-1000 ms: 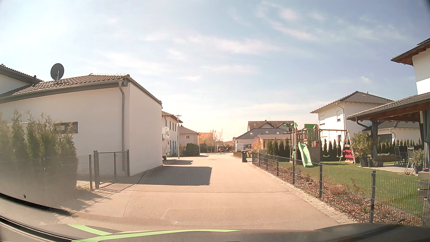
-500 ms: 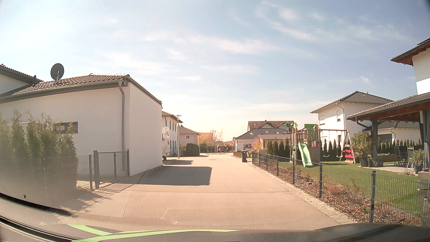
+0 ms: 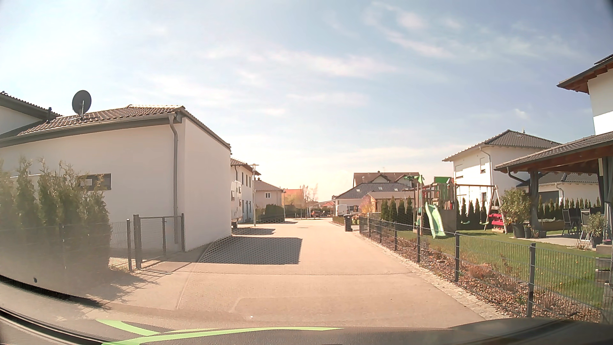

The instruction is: Follow the waypoints while adhering to traffic rules and regulations

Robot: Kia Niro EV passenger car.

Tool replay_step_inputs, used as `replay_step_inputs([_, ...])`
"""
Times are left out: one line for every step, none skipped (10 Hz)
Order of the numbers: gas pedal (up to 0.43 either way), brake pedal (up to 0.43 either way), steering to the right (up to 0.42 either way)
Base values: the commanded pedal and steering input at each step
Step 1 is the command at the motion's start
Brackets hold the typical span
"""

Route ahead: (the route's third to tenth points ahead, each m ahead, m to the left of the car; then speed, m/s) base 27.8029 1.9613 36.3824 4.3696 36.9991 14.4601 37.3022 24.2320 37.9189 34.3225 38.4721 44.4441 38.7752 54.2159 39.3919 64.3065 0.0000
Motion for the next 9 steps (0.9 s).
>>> replay_step_inputs([0.0, 0.305, 0.0])
replay_step_inputs([0.0, 0.305, 0.0])
replay_step_inputs([0.0, 0.311, 0.0])
replay_step_inputs([0.0, 0.323, 0.0])
replay_step_inputs([0.0, 0.323, 0.0])
replay_step_inputs([0.0, 0.323, 0.0])
replay_step_inputs([0.0, 0.323, 0.0])
replay_step_inputs([0.0, 0.317, 0.0])
replay_step_inputs([0.0, 0.317, 0.0])
